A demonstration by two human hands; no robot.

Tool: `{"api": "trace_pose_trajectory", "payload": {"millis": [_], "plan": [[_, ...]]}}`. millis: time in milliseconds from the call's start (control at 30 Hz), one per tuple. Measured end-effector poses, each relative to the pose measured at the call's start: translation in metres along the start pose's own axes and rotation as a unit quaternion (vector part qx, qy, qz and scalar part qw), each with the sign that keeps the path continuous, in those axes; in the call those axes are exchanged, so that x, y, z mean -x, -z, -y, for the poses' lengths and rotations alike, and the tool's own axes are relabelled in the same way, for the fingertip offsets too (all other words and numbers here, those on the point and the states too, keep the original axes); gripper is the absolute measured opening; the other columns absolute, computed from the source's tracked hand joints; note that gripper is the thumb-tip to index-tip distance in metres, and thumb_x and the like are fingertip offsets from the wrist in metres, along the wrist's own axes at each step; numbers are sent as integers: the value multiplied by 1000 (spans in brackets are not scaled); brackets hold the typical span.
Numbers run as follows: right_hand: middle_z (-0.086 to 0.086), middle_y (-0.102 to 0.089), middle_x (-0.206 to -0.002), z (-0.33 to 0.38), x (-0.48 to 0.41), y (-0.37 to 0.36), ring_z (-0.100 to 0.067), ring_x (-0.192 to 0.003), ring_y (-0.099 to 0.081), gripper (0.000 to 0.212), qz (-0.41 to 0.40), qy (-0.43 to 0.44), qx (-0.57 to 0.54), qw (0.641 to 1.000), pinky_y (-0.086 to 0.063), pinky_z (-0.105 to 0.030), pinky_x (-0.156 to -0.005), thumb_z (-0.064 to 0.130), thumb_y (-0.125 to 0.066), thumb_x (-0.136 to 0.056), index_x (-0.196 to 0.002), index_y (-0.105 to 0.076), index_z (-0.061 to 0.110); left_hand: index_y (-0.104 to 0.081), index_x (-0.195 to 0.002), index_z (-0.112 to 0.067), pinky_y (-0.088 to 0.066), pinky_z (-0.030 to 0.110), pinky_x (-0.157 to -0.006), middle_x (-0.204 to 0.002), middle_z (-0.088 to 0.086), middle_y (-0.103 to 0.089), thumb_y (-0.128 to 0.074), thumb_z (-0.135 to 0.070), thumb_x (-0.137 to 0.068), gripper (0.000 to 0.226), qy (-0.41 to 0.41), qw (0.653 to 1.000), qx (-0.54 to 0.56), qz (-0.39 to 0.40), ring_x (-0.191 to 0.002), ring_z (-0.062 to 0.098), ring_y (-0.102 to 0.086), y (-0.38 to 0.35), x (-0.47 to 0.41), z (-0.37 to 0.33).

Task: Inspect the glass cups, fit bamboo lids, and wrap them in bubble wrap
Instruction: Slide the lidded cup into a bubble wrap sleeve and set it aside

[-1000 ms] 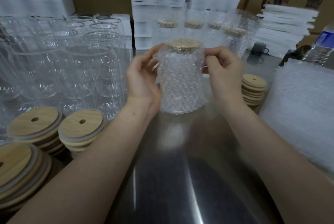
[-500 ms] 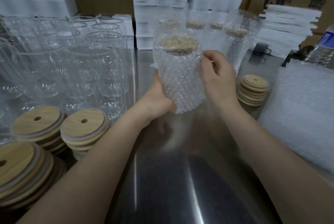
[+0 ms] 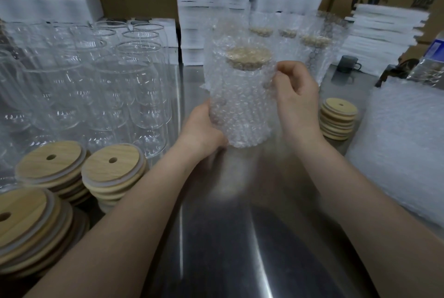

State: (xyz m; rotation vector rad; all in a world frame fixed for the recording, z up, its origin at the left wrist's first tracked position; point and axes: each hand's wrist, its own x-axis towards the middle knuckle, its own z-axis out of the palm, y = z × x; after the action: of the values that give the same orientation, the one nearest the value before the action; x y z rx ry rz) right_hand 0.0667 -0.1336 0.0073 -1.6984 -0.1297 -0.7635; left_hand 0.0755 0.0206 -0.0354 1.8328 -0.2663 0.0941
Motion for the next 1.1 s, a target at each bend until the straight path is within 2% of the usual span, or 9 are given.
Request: {"api": "trace_pose_trajectory", "payload": {"millis": [133, 300, 367, 467, 533, 633, 767, 933, 1100], "plan": [[9, -59, -86, 4, 0, 1, 6, -75, -57, 14, -3, -13, -34, 999, -45, -14, -74, 3, -52, -96, -97, -58, 15, -39, -136, -27, -54, 20, -74, -105, -17, -62, -66, 9, -68, 82, 7, 997, 69, 41, -85, -3, -66, 2, 3, -10], [8, -56, -87, 10, -6, 6, 1, -78, -59, 34, 26, -67, -146, 987, -47, -17, -75, 1, -52, -94, -123, -53, 20, -38, -146, -24, -46, 38, -101, -141, 8, -50, -61, -12, -64, 86, -68, 969, 231, -49, -128, 23, -52, 4, 4, -39], [8, -54, -85, 8, -10, 9, -1, -82, -59, 44, 42, -76, -166, 982, -47, -22, -80, 6, -54, -94, -134, -50, 24, -46, -142, -24, -47, 39, -102, -135, 6, -57, -64, -18, -70, 74, -90, 959, 260, -72, -126, 21, -54, 4, 4, -52], [1, -57, -92, 7, -13, 13, -10, -94, -60, 45, 50, -71, -185, 979, -50, -32, -93, 11, -58, -91, -134, -55, 24, -58, -130, -21, -50, 12, -77, -100, -10, -67, -69, -17, -81, 50, -118, 954, 254, -111, -98, 0, -64, 7, 2, -63], [8, -68, -96, 8, -14, 13, -8, -99, -65, 38, 47, -52, -206, 976, -53, -30, -93, 7, -58, -92, -127, -61, 19, -61, -120, -20, -45, 6, -67, -83, -14, -62, -69, -8, -88, 36, -134, 955, 229, -133, -76, -8, -61, 10, 0, -68], [14, -75, -93, 10, -14, 13, -5, -94, -68, 24, 17, -30, -207, 978, -51, -21, -82, 1, -61, -92, -109, -70, 15, -66, -110, -21, -45, 13, -68, -77, -9, -58, -67, 0, -87, 31, -137, 963, 181, -143, -70, 3, -55, 14, -3, -73], [13, -66, -69, 11, -15, 17, -5, -62, -52, 22, -4, -4, -189, 982, -42, -21, -59, 2, -61, -93, -90, -74, 19, -74, -94, -22, -44, 20, -61, -61, -14, -54, -61, 5, -87, 31, -146, 962, 174, -149, -60, 12, -46, 17, -8, -75], [5, -64, -64, 11, -16, 18, -9, -55, -53, 32, 4, -25, -245, 969, -42, -23, -51, -7, -54, -93, -80, -71, 17, -66, -66, -21, -43, 23, -59, -64, -14, -62, -51, 10, -88, 42, -115, 959, 216, -142, -54, 8, -46, 16, -11, -68], [-2, -59, -60, 3, -17, 15, -15, -51, -50, 39, -8, -41, -242, 969, -42, -26, -48, -14, -52, -87, -68, -69, 15, -60, -61, -25, -38, 18, -58, -67, -14, -62, -48, 13, -86, 47, -76, 953, 245, -159, -66, 8, -50, 4, -13, -55]]}}
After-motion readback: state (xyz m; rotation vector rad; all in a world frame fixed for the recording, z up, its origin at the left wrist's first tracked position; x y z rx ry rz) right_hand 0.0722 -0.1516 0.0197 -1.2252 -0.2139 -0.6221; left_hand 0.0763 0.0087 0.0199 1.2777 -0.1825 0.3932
